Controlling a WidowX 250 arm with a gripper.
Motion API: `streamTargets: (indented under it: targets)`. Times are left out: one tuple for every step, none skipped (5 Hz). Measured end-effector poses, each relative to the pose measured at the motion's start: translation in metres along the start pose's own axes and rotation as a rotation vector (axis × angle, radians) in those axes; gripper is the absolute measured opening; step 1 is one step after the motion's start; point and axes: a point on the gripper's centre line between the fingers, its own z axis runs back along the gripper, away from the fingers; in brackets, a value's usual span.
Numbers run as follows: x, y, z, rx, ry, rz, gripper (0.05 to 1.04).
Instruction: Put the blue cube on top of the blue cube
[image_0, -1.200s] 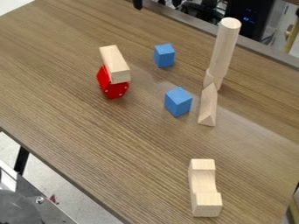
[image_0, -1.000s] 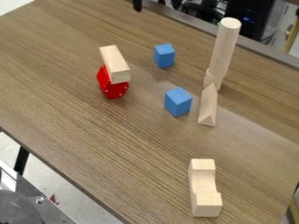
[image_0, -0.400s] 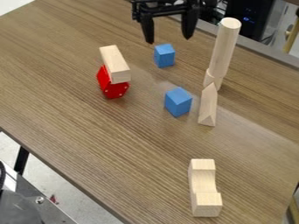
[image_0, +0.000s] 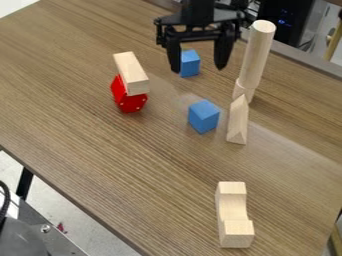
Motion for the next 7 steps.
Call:
streamTargets:
  targets:
    - [-0.018, -0.009, -0.007, 0.004, 0.036, -0.038, 1.000]
    - [-0.032, -0.019, -0.010, 0.014, 0.042, -0.040, 1.000]
    - [-0.032, -0.021, -0.026, 0.063, 0.021, 0.017, 1.000]
    - [-0.028, -0.015, -0.039, 0.111, 0.009, 0.064, 1.000]
    - [-0.022, -0.010, -0.045, 0.160, -0.010, 0.099, 0.999]
    - [-0.021, -0.010, -0.046, 0.158, -0.016, 0.120, 1.000]
    - [-0.019, -0.008, -0.052, 0.151, 0.000, 0.150, 0.968]
